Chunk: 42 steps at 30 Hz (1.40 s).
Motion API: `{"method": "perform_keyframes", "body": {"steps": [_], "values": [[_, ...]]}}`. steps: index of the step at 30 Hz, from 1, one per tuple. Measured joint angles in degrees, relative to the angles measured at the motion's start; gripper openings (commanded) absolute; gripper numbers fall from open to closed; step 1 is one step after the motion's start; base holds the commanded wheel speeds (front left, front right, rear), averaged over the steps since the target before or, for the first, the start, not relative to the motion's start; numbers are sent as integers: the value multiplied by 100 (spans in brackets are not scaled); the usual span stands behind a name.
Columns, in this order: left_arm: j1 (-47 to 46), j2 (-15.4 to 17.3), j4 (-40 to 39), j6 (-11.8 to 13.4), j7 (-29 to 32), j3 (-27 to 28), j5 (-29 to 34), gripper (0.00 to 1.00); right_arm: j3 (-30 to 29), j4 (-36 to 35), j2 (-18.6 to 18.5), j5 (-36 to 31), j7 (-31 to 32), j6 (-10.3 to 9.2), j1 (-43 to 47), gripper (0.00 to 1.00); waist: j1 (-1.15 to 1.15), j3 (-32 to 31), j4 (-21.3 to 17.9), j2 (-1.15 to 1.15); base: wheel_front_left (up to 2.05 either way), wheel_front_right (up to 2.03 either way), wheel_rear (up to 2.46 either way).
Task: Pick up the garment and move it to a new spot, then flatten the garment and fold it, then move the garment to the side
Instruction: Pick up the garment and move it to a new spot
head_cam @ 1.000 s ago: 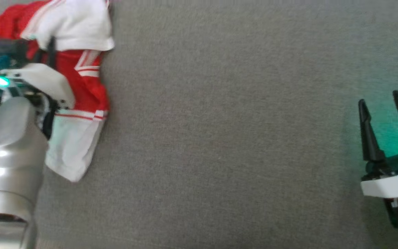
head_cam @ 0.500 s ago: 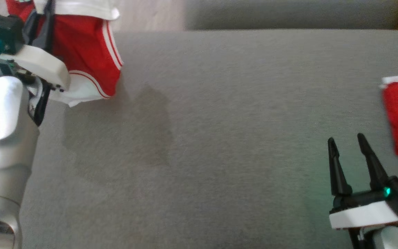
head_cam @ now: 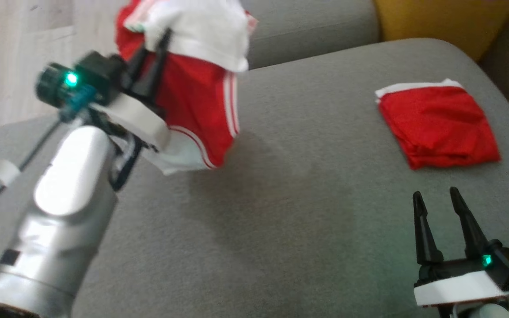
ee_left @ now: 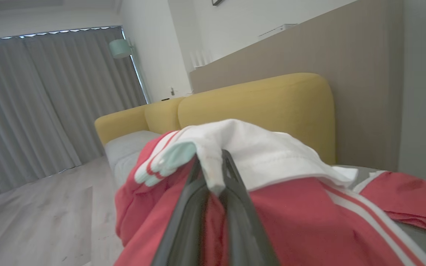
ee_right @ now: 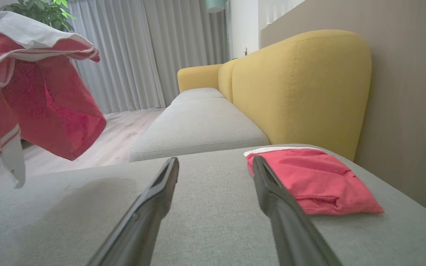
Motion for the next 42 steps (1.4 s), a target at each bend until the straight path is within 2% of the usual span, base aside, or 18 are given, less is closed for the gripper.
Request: {"method": "perform_keyframes", "body": {"steps": [5,12,13,14,16,21,26,33,34,38,42], "values": [[220,-347,187,62,-344,-252,10,0,-3,-57,71,8,0,0,-10,100,0,167,-247,0,0,0,0],[472,-575,1268,157,-877,-615,325,0,136,-62,131,59,0,0,-423,100,2,733,-357,0,0,0,0],[504,-627,1396,179,-929,-645,368,61,143,-63,131,59,0,0,-503,100,2,814,-366,0,0,0,0],[519,-678,1489,226,-980,-697,427,100,147,-63,131,59,0,0,-561,100,2,888,-370,0,0,0,0],[539,-860,1556,399,-1029,-733,582,100,162,-56,131,59,0,0,-631,100,3,1045,-339,0,0,0,0],[876,-982,678,684,-1047,-626,887,100,147,-15,131,59,0,0,-627,100,2,1030,-115,0,0,0,0],[1786,-1035,-288,978,-1048,-338,1114,100,64,40,131,82,0,0,-537,100,1,738,115,0,0,0,0],[3307,-1038,-1371,1383,-1047,105,1330,100,-34,154,165,176,0,0,-80,100,-1,166,556,0,0,0,0],[3307,-1038,-1371,1383,-1047,105,1330,100,-34,154,165,176,0,0,-80,100,-1,166,556,0,0,0,0],[4117,-1035,-1963,1675,-1047,486,1374,100,-138,190,226,203,0,0,47,100,-1,-84,874,0,0,0,0],[4799,-996,-2491,1844,-1047,743,1594,100,-266,186,288,201,0,0,214,100,-1,-285,1164,0,0,0,0]]}}
